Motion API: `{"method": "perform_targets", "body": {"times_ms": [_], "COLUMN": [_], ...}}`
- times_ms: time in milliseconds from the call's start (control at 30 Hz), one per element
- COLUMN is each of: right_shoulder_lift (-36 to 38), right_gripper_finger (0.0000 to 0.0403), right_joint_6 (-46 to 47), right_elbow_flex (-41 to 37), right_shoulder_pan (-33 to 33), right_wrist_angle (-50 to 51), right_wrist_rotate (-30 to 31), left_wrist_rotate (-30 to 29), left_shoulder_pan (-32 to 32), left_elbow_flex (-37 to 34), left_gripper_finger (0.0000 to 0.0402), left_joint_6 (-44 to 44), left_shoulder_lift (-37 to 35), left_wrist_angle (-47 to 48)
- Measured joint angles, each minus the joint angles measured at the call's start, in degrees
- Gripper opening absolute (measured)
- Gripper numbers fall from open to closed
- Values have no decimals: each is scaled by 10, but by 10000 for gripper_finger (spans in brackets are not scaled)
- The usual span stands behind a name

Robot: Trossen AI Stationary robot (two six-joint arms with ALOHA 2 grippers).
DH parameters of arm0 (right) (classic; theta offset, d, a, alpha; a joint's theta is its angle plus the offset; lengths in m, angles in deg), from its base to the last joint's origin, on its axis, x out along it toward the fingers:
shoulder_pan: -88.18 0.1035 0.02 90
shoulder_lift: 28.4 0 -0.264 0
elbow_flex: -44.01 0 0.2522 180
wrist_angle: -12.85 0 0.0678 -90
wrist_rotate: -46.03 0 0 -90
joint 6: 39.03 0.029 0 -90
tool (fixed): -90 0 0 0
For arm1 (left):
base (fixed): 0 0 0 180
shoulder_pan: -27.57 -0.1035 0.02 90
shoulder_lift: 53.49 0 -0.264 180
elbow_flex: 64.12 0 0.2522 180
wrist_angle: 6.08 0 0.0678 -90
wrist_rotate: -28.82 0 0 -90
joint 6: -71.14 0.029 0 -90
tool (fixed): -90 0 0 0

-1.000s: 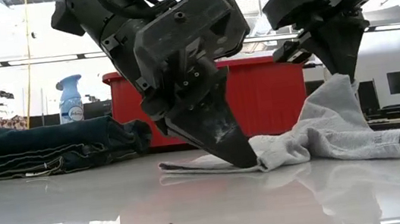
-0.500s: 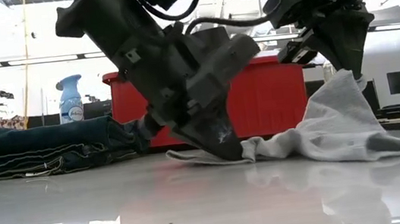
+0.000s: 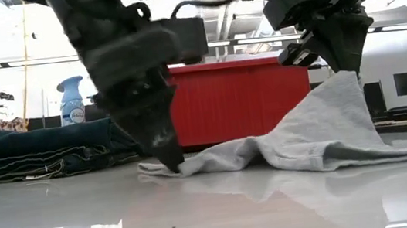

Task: Fold Laundry from Bin
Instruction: Fold the gray shorts

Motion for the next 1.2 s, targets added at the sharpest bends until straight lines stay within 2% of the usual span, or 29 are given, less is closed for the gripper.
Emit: {"method": "perform_targets", "body": {"times_ms": [133,267,367,400,500,567,733,867,1033,1200], "right_shoulder_lift": [0,0,0,0,0,0,0,0,0,0], "right_gripper_finger": [27,27,27,27,27,27,27,27,27,27], "right_joint_6": [-8,-8,-8,-8,-9,-11,-8,-9,-12,-12], "right_elbow_flex": [0,0,0,0,0,0,0,0,0,0], "right_shoulder_pan": [-1,-3,-2,-2,-3,-6,-17,-21,-22,-22], "right_wrist_angle": [-8,-23,-26,-25,-27,-28,-28,-28,-29,-29], "right_wrist_rotate": [0,-1,-2,-2,-3,-5,-11,-11,-11,-12], "left_wrist_rotate": [-7,-53,-53,-55,-108,-116,-98,-54,22,17], "left_shoulder_pan": [10,13,7,7,16,23,26,16,6,3], "left_elbow_flex": [0,0,12,21,57,75,79,79,79,80], "left_gripper_finger": [0,0,0,0,0,0,7,37,95,149], "left_joint_6": [23,25,28,44,110,180,331,338,355,379], "left_shoulder_lift": [-6,-8,-11,-12,-16,-16,13,34,58,61], "left_wrist_angle": [-14,-14,-16,-26,-83,-127,-189,-205,-252,-253]}}
